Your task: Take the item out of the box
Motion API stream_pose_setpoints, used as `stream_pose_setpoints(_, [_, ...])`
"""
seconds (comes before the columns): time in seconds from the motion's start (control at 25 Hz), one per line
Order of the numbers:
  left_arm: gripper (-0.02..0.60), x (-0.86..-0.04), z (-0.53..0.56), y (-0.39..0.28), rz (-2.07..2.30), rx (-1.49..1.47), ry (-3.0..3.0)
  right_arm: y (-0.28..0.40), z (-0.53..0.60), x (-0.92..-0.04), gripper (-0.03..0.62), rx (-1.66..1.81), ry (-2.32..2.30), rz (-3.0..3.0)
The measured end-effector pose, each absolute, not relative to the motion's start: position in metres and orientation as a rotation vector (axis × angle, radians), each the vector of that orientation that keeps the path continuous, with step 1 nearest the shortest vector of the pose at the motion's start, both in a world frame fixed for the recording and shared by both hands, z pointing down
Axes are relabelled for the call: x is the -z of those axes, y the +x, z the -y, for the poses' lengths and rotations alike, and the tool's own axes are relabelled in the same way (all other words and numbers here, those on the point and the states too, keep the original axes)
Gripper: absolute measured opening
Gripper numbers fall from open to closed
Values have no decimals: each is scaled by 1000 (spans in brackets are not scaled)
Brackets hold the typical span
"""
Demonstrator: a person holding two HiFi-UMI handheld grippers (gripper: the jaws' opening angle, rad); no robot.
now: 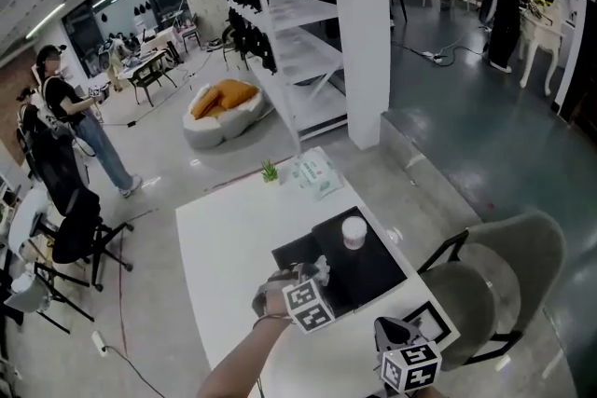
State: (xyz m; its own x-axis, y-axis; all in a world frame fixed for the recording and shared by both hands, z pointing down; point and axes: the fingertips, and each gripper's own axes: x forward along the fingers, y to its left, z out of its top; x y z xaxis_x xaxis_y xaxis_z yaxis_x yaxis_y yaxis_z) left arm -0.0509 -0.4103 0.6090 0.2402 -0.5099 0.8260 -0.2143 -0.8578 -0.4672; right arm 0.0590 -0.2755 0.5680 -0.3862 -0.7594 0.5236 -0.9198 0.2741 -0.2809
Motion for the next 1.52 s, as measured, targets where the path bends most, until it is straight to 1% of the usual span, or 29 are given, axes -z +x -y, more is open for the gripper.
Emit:
stream_pose_setpoints(0.16, [87, -590, 396, -58, -787, 1579, -2369, 54, 275, -569, 0, -798, 1524, 2274])
stream_pose_setpoints(0.4, [87, -557, 375, -71, -987, 1383, -2607, 45, 279, -562, 0, -748, 1488, 2307])
stream_pose_setpoints(0.76, [87, -525, 343, -106, -1285, 1148, -2755, 22, 281, -546, 0, -682, 1435, 2364])
stream_pose_setpoints(1.08, [87, -533, 306, -147, -1603, 982, -2831, -1, 282, -537, 0, -646, 1392, 2409])
stream_pose_setpoints(1.52, [87, -546, 268, -187, -1918, 784, -2909, -25, 283, -530, 0, -616, 1329, 2438])
